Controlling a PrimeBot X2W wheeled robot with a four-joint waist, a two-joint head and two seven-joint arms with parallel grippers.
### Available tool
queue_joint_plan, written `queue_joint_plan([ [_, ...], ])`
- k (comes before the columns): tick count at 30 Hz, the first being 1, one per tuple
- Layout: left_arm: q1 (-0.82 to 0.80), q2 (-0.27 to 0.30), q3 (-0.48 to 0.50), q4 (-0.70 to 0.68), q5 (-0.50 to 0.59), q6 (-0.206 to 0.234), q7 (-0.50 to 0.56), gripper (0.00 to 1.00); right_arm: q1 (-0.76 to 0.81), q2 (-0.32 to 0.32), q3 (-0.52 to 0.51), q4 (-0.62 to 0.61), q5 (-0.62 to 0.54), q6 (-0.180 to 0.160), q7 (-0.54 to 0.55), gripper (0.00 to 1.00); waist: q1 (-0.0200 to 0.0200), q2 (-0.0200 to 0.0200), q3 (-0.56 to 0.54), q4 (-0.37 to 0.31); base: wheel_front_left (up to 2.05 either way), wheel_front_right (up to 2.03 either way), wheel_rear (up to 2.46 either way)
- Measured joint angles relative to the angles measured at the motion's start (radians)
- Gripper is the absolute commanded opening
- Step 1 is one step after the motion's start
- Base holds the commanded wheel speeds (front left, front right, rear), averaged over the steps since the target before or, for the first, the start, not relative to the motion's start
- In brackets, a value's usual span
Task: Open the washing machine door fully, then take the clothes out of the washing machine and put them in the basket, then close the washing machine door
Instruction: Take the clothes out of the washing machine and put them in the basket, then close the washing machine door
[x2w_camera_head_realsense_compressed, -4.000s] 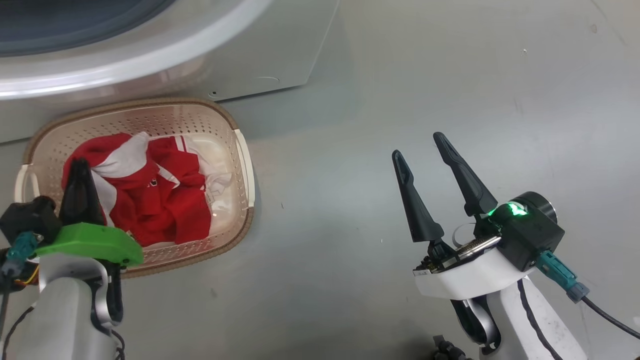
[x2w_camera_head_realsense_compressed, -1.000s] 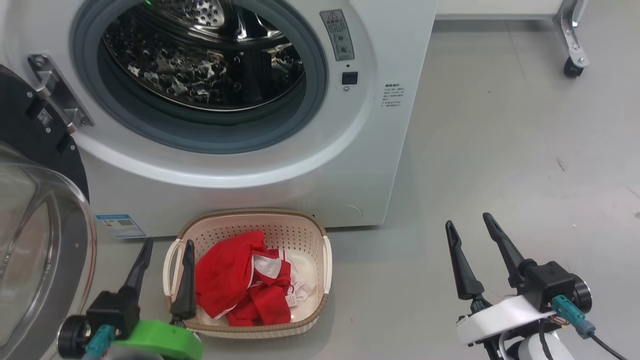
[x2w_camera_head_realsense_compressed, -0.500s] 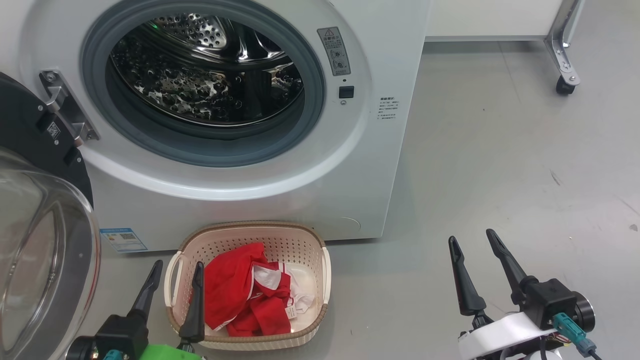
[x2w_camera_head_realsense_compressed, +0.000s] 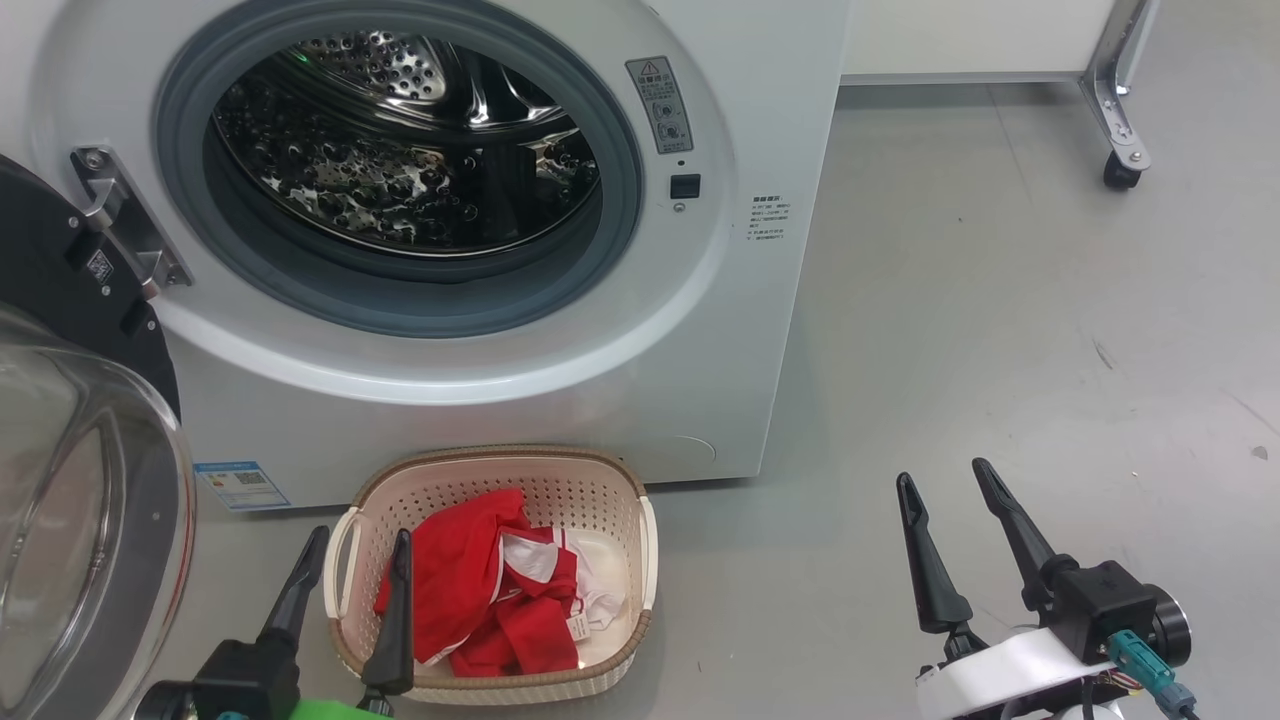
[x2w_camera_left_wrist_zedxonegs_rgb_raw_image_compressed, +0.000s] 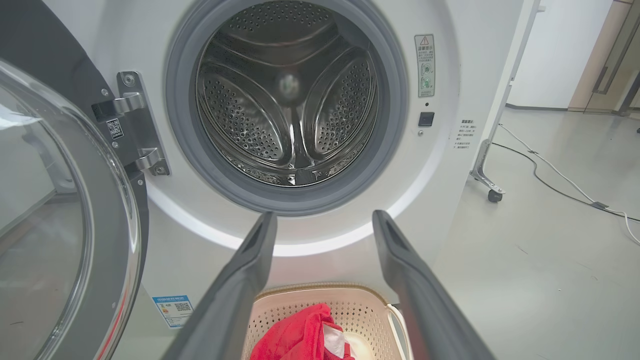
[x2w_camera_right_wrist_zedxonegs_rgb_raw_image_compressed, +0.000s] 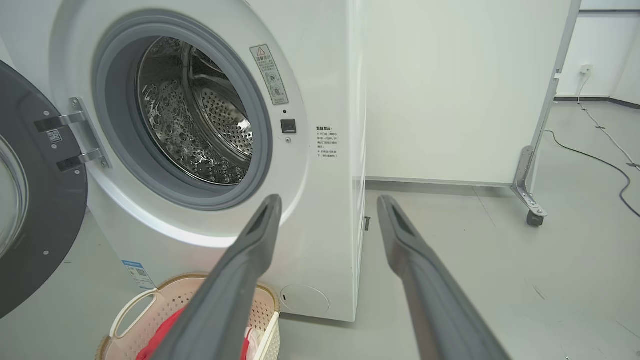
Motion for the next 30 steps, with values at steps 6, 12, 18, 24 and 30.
queue_joint_plan([
  [6, 0.006, 0.001, -0.004, -0.028, 0.006, 0.008, 0.008, 1.0, 0.002, 0.001, 0.0, -0.006, 0.0, 0.0, 0.0, 1.0, 0.0, 0.0, -0.002, -0.004, -0.02, 0.04, -0.02],
  [12, 0.024, 0.001, -0.007, -0.05, 0.007, 0.01, 0.017, 1.0, 0.012, 0.001, 0.0, -0.01, 0.0, 0.0, 0.0, 1.0, 0.0, 0.0, -0.004, -0.006, -0.21, 0.22, 0.0],
  [18, 0.028, 0.001, -0.009, -0.069, 0.007, 0.017, 0.026, 1.0, 0.018, 0.002, 0.0, -0.013, -0.004, 0.0, 0.0, 1.0, 0.0, 0.0, -0.004, -0.006, -0.43, 0.43, 0.0],
  [24, 0.04, 0.001, -0.01, -0.089, 0.007, 0.018, 0.036, 1.0, 0.018, 0.002, 0.0, -0.015, -0.004, 0.0, 0.0, 1.0, 0.0, 0.0, -0.002, -0.005, -0.62, 0.62, 0.0],
  [30, 0.048, 0.002, -0.01, -0.098, 0.007, 0.026, 0.042, 1.0, 0.018, 0.002, 0.0, -0.018, -0.004, 0.0, 0.0, 1.0, 0.0001, 0.0, -0.001, -0.008, -0.81, 0.81, 0.0],
])
